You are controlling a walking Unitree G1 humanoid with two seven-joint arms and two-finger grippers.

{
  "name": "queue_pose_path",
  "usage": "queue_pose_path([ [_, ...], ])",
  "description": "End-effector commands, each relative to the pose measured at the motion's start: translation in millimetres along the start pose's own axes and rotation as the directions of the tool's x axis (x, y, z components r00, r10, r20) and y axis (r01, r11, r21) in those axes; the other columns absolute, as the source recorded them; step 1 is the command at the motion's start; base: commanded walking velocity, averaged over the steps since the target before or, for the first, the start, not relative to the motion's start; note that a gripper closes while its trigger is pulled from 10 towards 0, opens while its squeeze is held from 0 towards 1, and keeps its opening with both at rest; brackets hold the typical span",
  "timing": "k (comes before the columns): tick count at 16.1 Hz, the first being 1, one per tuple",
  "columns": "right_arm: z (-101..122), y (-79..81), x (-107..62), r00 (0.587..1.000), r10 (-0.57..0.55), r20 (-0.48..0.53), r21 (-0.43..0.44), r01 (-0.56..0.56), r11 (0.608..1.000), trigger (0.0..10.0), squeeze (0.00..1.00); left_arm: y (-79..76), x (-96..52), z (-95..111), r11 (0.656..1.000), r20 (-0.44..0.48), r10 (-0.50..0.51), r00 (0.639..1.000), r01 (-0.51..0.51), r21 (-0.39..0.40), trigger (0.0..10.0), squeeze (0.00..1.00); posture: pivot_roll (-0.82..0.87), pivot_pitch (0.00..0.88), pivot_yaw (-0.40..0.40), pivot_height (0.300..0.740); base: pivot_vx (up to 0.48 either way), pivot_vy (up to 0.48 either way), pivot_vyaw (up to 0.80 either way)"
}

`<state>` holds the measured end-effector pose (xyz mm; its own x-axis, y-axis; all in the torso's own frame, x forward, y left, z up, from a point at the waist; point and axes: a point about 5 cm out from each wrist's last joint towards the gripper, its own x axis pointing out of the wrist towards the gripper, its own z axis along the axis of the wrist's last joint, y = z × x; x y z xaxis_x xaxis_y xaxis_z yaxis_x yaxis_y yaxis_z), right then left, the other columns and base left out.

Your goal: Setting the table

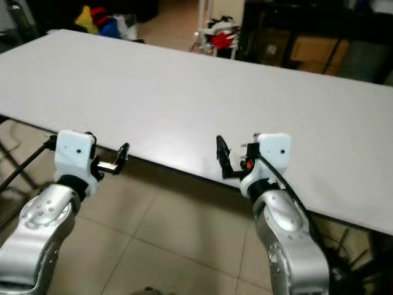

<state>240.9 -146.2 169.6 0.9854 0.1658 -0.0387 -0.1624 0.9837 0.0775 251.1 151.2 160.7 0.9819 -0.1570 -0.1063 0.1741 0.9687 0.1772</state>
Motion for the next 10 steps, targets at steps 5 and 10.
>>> queue_pose_path([
  [5,2.4,1.1,3.3,1.0,0.01,0.012,0.009,-0.01,1.0,10.0,1.0,5.6,-1.7,2.7,1.0,0.006,0.027,1.0,-0.027,0.015,10.0,0.0,0.09,0.0,0.023,0.74,0.0,0.323,0.8],
  [10,2.6,2.4,4.3,1.0,0.014,0.016,0.014,-0.014,1.0,10.0,1.0,5.8,-1.2,3.2,0.999,0.006,0.028,1.0,-0.028,0.019,10.0,0.0,0.09,0.0,0.024,0.74,0.0,0.322,0.8],
])
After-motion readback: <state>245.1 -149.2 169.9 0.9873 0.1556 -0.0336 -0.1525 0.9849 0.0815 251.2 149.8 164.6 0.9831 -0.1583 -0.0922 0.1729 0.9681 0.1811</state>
